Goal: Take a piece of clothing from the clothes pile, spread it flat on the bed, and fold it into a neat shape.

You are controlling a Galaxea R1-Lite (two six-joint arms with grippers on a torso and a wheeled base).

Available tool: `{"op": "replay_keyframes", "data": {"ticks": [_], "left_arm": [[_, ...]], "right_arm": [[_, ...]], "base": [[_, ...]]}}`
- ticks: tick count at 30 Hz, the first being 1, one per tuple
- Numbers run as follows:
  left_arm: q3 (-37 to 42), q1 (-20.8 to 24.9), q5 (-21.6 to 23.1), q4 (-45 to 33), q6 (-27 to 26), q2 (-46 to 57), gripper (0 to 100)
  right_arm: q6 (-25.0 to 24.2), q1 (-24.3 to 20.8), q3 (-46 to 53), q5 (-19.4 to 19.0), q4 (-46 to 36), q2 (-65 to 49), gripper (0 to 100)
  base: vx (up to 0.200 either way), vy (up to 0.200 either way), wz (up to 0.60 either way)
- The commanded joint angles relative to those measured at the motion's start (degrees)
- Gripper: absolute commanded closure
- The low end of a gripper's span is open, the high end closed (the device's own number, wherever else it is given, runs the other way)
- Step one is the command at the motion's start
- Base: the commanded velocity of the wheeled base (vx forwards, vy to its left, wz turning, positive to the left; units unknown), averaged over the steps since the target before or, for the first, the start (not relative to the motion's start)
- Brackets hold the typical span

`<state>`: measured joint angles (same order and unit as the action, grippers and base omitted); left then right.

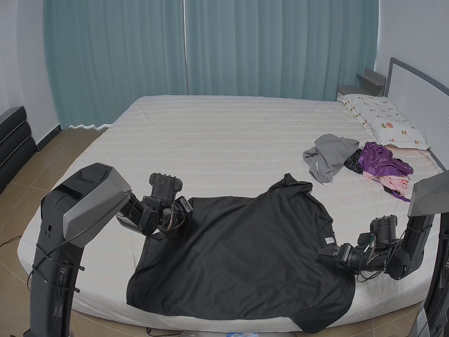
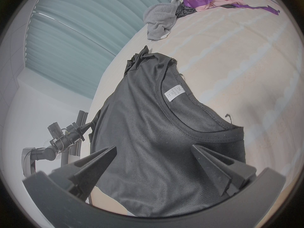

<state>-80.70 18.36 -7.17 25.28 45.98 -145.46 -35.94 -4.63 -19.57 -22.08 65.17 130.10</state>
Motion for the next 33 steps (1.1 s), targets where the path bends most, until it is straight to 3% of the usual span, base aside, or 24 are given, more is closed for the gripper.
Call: {"op": "replay_keyframes", "data": {"ticks": [1, 20, 33], "left_arm": [[-0.9, -2.4, 0.0, 0.3, 0.3, 1.6, 100], [-11.7, -11.7, 0.0, 0.3, 2.4, -2.2, 100], [-13.3, -13.3, 0.0, 0.1, 2.4, -4.1, 100]], "right_arm": [[0.0, 0.0, 0.0, 0.0, 0.0, 0.0, 0], [0.0, 0.0, 0.0, 0.0, 0.0, 0.1, 0], [-0.2, -0.5, -1.4, 0.9, 1.2, 0.3, 0]], "base": [[0.0, 0.0, 0.0], [0.0, 0.0, 0.0], [0.0, 0.0, 0.0]]}}
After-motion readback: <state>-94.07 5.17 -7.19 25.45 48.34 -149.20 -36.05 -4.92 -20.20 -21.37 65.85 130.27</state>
